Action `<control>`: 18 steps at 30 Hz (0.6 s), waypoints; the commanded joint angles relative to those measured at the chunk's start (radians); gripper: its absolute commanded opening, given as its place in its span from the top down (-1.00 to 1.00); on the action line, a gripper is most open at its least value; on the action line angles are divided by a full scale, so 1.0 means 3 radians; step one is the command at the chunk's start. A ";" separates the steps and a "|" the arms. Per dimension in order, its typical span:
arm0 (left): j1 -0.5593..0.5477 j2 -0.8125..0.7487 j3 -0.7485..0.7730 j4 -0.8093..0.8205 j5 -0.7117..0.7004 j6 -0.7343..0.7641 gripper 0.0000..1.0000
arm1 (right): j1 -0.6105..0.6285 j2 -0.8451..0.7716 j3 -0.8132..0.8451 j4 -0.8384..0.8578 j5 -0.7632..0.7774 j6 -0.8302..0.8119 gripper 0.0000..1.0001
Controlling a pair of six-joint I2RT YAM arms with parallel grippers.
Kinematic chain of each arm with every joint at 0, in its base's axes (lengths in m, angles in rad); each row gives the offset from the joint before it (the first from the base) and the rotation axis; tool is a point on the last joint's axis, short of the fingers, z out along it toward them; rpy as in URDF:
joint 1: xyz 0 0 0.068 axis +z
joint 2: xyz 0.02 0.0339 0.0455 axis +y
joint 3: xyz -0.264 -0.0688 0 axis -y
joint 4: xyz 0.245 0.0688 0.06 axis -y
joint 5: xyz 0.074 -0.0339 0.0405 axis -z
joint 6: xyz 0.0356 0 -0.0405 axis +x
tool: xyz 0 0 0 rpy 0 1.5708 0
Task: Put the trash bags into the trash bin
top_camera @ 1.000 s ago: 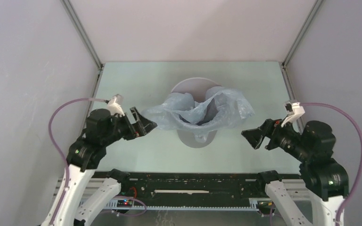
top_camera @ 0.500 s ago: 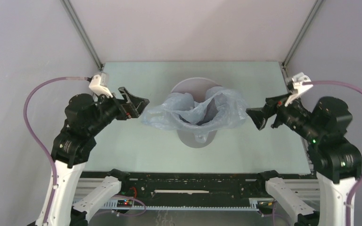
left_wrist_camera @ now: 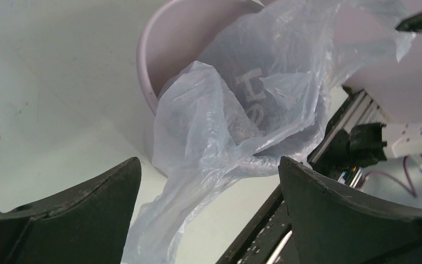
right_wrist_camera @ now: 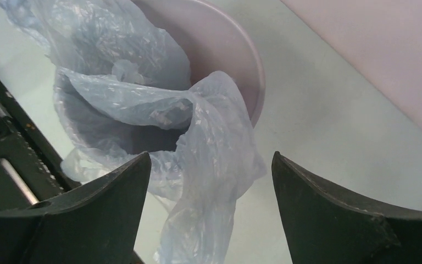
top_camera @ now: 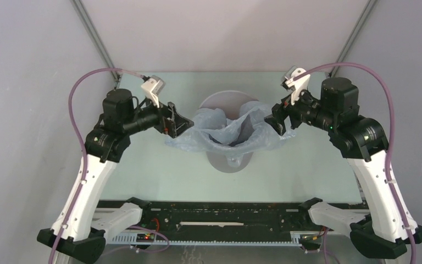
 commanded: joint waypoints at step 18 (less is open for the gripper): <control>-0.0138 -0.0126 -0.0578 0.0182 -0.0320 0.1202 -0.54 | 0.0190 0.0611 -0.0099 0.0688 0.0022 -0.1151 -0.45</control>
